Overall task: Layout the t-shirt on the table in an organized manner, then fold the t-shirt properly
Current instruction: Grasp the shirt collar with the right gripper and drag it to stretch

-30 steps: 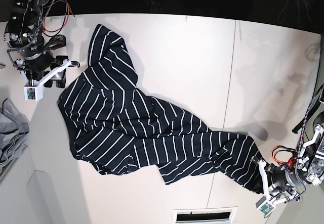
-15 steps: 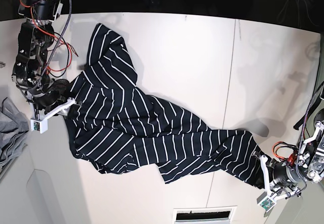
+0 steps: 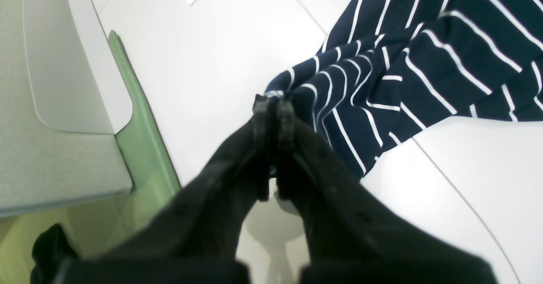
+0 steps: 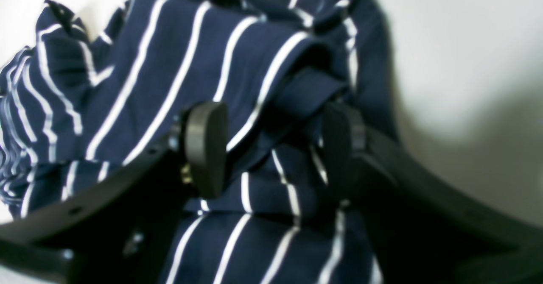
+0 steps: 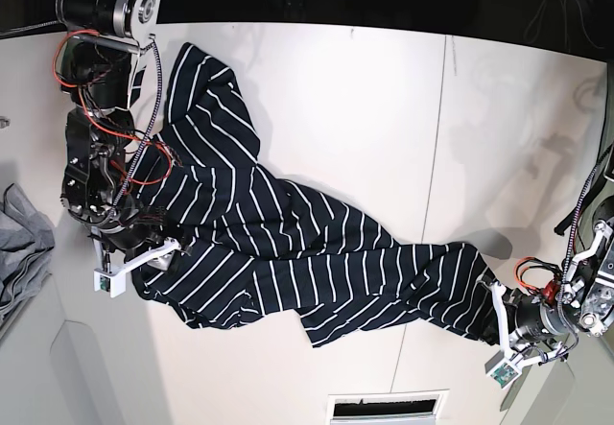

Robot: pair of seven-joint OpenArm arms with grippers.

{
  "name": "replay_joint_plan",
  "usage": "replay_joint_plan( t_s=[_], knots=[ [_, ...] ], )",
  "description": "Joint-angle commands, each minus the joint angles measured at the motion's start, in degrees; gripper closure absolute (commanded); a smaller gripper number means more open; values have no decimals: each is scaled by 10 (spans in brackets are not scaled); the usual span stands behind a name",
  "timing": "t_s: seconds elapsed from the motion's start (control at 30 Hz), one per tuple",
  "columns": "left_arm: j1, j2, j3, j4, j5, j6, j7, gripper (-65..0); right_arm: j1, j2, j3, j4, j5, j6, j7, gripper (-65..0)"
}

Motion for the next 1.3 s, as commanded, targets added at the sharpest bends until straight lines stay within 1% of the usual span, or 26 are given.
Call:
replay_joint_plan(
  t_s=[0.0, 0.17, 0.2, 0.3, 0.33, 0.4, 0.43, 0.57, 0.6, 0.67, 0.73, 0.8, 0.9, 1.0, 1.03, 1.13, 1.27],
  knots=[
    [-19, -8, -6, 7, -2, 4, -7, 0, 19, 0, -1, -9, 2, 2, 21, -349],
    [-19, -8, -6, 7, -17, 4, -6, 0, 36, -8, -1, -74, 3, 23, 71, -342],
    [-19, -8, -6, 7, -20, 4, -6, 0, 40, -9, -1, -84, 3, 24, 82, -319],
    [-19, -8, -6, 7, -21, 4, -6, 0, 47, -9, -1, -101, 3, 27, 103, -221],
    [-19, -8, -6, 7, -21, 4, -6, 0, 46, -9, -1, -101, 3, 33, 111, -172],
    [-19, -8, -6, 7, -20, 4, -6, 0, 45, -9, -1, -101, 2, 48, 136, -24],
    [-19, -8, -6, 7, -21, 4, -6, 0, 46, -9, -1, -101, 3, 49, 142, 0],
    [-19, -8, -6, 7, -20, 4, -6, 0, 45, -9, -1, -97, 2, 53, 159, 0],
    [-21, -8, -6, 7, -20, 4, -6, 0, 45, -9, -1, -93, 2, 64, 158, 0],
    [-24, -12, -6, 7, -18, 4, -6, 0, 41, -10, 0, -80, 3, 106, 156, 0],
    [-28, -21, -6, 11, -19, -1, -6, 0, 32, -12, 0, -54, 6, 146, 141, 0],
    [-29, -38, -6, 24, -19, -9, -6, 0, 9, -16, -1, -4, 28, 167, 112, 0],
    [-28, -70, -6, 55, -35, -27, -6, 0, -46, -17, -1, 100, 91, 167, 56, 0],
    [-28, -100, -6, 90, -66, -53, -5, 0, -115, -16, -11, 214, 137, 168, 17, 0],
    [-28, -108, -6, 101, -72, -56, -2, 0, -139, -15, -21, 250, 151, 168, 4, 0],
    [-28, -125, -6, 122, -96, -56, 19, 0, -213, -14, -62, 344, 168, 168, -23, 0],
    [-28, -128, -6, 131, -123, -56, 53, 0, -296, -14, -115, 431, 167, 168, -17, 0]
  ],
)
